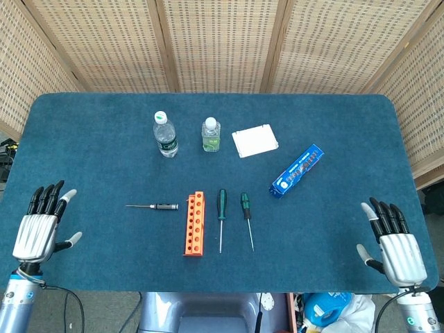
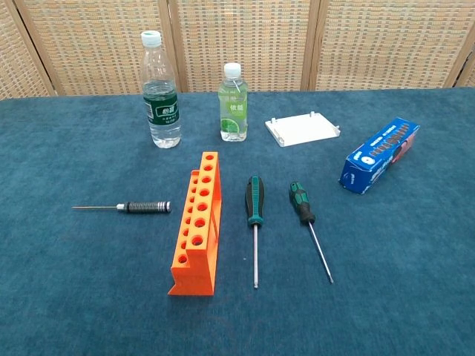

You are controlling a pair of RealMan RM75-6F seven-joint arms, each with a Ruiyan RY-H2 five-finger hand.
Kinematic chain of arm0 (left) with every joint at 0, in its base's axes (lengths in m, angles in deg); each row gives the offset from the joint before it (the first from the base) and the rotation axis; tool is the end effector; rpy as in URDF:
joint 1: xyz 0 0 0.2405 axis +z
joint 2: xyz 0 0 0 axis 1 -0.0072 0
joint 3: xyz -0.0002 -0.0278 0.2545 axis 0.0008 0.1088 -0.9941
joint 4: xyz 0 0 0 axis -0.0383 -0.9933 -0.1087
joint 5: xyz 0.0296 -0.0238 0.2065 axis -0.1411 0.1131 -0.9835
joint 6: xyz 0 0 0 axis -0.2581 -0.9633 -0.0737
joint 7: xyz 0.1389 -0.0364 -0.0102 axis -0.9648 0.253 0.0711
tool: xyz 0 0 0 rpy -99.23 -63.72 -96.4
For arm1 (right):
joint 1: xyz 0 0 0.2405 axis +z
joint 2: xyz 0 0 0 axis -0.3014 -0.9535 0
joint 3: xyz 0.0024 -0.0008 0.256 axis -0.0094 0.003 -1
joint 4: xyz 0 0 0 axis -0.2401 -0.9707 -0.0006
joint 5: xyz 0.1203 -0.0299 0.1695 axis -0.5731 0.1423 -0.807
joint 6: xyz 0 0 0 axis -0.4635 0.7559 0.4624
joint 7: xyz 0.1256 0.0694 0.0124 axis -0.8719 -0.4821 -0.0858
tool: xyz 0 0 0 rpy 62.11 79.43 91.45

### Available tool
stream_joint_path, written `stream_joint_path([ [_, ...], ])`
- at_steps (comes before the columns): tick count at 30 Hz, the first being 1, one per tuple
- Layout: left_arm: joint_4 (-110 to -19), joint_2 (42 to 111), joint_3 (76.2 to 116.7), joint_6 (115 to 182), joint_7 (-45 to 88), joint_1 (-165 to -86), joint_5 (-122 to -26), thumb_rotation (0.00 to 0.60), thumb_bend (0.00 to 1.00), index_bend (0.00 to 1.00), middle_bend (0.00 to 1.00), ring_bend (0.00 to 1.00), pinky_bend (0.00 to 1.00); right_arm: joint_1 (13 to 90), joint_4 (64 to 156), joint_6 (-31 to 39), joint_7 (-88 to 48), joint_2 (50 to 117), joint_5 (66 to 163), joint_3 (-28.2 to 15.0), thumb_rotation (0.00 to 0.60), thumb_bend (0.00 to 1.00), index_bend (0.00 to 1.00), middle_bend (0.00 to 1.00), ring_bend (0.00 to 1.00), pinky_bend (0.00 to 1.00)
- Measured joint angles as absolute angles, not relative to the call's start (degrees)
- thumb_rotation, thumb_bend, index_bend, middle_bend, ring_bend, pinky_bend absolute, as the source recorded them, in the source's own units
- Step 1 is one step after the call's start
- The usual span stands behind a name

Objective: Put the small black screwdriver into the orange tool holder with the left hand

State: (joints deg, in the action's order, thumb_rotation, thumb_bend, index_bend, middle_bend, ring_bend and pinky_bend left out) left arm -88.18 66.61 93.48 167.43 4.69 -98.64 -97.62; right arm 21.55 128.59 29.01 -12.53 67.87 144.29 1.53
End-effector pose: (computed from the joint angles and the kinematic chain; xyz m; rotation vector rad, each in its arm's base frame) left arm -0.2669 0.2072 0.1081 -1.4513 -0.8131 -0.8992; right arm -0.2878 -0.1722 0.1418 1.4535 -0.7941 0.9692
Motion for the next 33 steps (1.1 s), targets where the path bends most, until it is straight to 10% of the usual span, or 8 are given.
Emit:
stream_joint_path([
  [18,-94.23,73.07,101.86,151.6,-7.45,-112.51,-80.14,0.6,0.15,0.36,0.0,0.0,0.0,21.43,128.85,29.24,-13.83,67.32,143.97,1.27,0.6,0.28,0.0,0.0,0.0,0.0],
  [33,-88.46,86.88,104.09,151.79,-22.88,-122.01,-65.96,0.6,0.17,0.41,0.0,0.0,0.0,21.37,129.22,29.6,-16.12,66.77,143.89,1.02,0.6,0.28,0.0,0.0,0.0,0.0],
])
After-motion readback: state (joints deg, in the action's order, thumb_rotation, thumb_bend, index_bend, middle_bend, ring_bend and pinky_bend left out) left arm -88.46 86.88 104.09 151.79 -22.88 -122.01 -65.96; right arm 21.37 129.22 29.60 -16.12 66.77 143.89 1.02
